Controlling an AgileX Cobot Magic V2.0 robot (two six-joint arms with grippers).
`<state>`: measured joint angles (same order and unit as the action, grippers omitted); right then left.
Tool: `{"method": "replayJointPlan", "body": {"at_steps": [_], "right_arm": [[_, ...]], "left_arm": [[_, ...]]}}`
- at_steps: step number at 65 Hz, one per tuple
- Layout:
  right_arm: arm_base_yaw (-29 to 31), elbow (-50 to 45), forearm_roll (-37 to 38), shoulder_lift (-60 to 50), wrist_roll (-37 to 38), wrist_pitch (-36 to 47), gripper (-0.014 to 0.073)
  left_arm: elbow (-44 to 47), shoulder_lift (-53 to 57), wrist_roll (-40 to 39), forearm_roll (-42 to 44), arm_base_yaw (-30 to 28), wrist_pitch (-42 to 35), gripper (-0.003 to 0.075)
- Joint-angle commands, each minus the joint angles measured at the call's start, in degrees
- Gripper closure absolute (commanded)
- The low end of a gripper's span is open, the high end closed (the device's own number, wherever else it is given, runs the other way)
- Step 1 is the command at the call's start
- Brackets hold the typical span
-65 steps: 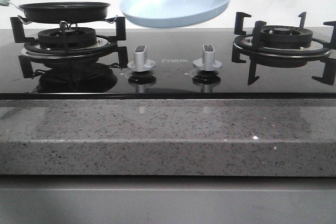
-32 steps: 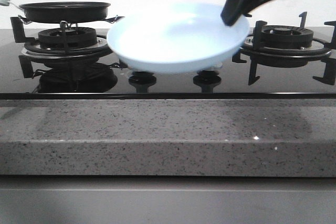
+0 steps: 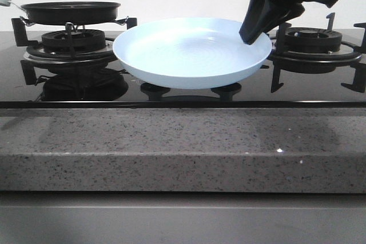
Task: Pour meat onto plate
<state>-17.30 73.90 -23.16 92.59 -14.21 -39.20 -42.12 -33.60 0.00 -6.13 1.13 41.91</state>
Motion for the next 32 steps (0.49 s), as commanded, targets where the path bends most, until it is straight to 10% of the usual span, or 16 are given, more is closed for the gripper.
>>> {"method": "replayJointPlan", "body": {"at_steps": [1,32], "right_arm": [[0.06,1.09,-0.64,-2.86,-0.62,2.28,0.0708],[0.06,1.09,-0.64,-2.86,-0.62,2.17,0.0708]], "left_arm": [[-3.07,-2.8,0.0,-0.65,-0.02,-3.92,0.0118],[-15.01,-24.38,2.4,-5.19,-2.02,-4.44,0.0113]]}}
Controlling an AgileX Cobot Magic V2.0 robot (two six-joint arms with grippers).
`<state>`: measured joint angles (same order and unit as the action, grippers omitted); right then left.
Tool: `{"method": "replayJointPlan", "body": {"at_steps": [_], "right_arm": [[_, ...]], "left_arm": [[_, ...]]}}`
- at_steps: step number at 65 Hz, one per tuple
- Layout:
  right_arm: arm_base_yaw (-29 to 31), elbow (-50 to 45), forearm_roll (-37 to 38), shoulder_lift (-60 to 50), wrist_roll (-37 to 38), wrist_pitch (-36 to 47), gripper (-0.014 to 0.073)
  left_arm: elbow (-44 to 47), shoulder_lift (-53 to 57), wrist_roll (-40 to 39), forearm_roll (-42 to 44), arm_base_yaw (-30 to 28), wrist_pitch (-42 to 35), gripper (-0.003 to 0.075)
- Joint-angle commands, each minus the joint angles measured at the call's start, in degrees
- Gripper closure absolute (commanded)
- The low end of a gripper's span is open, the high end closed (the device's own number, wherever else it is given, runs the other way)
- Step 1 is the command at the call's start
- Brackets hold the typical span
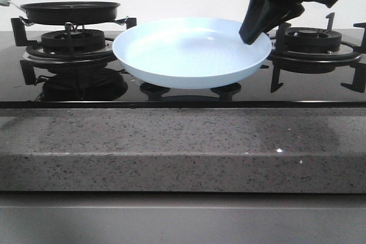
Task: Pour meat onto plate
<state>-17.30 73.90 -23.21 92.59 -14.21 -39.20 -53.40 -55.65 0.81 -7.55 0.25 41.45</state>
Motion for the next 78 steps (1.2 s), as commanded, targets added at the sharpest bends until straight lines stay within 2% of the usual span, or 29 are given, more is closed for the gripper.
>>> {"method": "replayJointPlan", "body": {"at_steps": [1,10,16,17,22,31,44,56,78], "right_arm": [[0.06,1.09,-0.59,-2.86,-0.62,2.17,0.0708],[0.06,1.09,-0.59,-2.86,-0.62,2.17,0.0708],[0.06,1.09,-0.59,-2.86,-0.62,2.17,0.0708],[0.06,1.09,-0.59,-2.86,-0.62,2.17,0.0708],[0.06,1.09,-0.59,-2.86,-0.62,2.17,0.0708],[0.06,1.09,-0.59,-2.86,-0.62,2.12,0.0708],[0.06,1.09,-0.59,-2.86,-0.62,2.12,0.0708],[0.06,1.09,-0.59,-2.86,-0.62,2.12,0.0708],[0.06,1.09,-0.59,-2.86,-0.62,2.12,0.0708]], "left_arm": [[-4.2,-2.94,2.28,-4.87,-1.56,-4.13,0.0113],[-6.77,-8.57,12.38,-17.68,-7.41,-4.12,0.0113],[-8.35,-12.46,20.51,-30.24,-12.19,-3.09,0.0113],[-8.85,-13.71,22.68,-35.12,-13.62,-2.44,0.0113],[-10.0,-16.74,27.71,-44.1,-16.53,-0.65,0.0113],[-11.75,-22.18,32.66,-56.97,-19.77,1.74,0.0113],[-13.0,-29.38,37.05,-71.48,-20.42,3.43,0.0113],[-14.35,-34.7,39.55,-80.17,-20.42,5.23,0.0113],[-19.71,-43.73,39.55,-84.68,-19.31,10.52,0.0114]]}}
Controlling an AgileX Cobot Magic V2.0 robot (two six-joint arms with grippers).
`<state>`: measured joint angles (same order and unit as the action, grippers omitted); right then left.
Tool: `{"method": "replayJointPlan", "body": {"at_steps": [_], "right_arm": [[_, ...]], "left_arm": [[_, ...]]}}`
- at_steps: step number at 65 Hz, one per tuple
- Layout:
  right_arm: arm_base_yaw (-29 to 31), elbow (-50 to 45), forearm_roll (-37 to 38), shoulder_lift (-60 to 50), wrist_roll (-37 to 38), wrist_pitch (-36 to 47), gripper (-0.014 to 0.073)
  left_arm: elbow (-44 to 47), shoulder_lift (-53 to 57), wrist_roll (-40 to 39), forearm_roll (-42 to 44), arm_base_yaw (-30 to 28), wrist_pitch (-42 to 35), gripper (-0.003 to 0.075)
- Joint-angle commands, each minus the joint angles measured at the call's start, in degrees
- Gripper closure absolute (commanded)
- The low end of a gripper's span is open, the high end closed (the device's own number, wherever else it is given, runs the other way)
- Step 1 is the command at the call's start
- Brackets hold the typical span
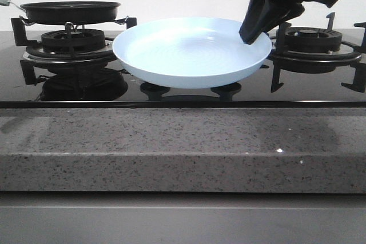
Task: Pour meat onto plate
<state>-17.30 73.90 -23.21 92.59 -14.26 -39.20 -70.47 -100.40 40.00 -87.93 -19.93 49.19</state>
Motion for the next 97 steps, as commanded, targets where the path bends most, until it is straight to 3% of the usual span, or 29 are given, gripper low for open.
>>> {"method": "replayJointPlan", "body": {"at_steps": [1,18,43,67,80,97], "right_arm": [[0.06,1.09,-0.59,-2.86,-0.57,2.12,0.0708],[0.06,1.09,-0.59,-2.86,-0.57,2.08,0.0708],[0.06,1.09,-0.59,-2.86,-0.57,2.08,0.0708],[0.06,1.09,-0.59,-2.86,-0.57,2.08,0.0708],[0.06,1.09,-0.59,-2.86,-0.57,2.08,0.0708],[0.06,1.09,-0.59,-2.86,-0.57,2.08,0.0708]], "left_arm": [[-2.84,0.91,0.37,-4.52,0.99,2.79,0.0114],[-4.76,-0.44,0.37,-5.56,2.17,3.33,0.0122],[-4.76,-0.44,0.37,-5.55,2.17,3.21,0.0434],[-4.76,-0.44,0.37,-5.8,2.17,3.71,0.0623],[-4.76,-0.44,0.37,-10.59,2.17,8.8,0.0738],[-4.76,1.94,0.47,-11.76,2.17,10.07,0.0741]]}}
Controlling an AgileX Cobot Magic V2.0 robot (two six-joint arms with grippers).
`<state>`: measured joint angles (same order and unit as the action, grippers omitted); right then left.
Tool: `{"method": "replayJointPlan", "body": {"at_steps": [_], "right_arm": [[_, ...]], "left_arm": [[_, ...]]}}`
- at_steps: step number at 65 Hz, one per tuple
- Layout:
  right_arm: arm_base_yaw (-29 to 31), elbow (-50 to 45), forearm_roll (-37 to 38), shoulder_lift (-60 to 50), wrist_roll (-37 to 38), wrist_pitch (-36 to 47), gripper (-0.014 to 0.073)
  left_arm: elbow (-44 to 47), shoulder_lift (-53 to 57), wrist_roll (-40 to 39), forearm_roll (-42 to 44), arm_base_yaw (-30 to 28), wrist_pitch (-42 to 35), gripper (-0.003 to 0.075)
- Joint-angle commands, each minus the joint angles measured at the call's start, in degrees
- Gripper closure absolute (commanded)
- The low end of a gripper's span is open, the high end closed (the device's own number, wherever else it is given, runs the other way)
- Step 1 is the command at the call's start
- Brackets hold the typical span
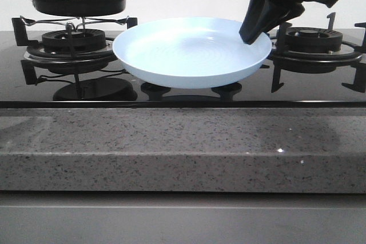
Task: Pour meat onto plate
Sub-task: 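Grasp the pan's mint-green handle with the left gripper and lift, then tilt the pan over the plate with the left gripper, tipping out meat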
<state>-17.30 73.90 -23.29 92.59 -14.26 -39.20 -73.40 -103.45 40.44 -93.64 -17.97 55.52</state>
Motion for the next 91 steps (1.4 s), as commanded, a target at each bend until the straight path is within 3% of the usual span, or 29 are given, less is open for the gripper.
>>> {"method": "replayJointPlan", "body": {"at_steps": [1,16,45,57,69,79,91], "right_arm": [[0.06,1.09,-0.51,-2.86,-0.57,2.08,0.0708],[0.06,1.09,-0.51,-2.86,-0.57,2.08,0.0708],[0.06,1.09,-0.51,-2.86,-0.57,2.08,0.0708],[0.06,1.09,-0.51,-2.86,-0.57,2.08,0.0708],[0.06,1.09,-0.51,-2.86,-0.57,2.08,0.0708],[0.06,1.09,-0.51,-2.86,-0.57,2.08,0.0708],[0.06,1.09,-0.51,-2.86,-0.57,2.08,0.0708]], "left_arm": [[-1.83,5.17,0.15,-6.05,0.21,3.75,0.0741],[-0.08,13.88,5.96,-5.12,0.21,3.43,0.0741],[13.66,33.3,13.11,-3.98,2.57,0.99,0.0741],[15.55,35.89,15.31,-0.27,9.45,-3.21,0.0741],[15.55,36.04,19.24,1.99,20.14,-11.92,0.0741],[15.55,36.04,24.83,1.99,26.96,-17.85,0.0741],[15.55,36.04,35.38,1.86,32.47,-19.41,0.0741]]}}
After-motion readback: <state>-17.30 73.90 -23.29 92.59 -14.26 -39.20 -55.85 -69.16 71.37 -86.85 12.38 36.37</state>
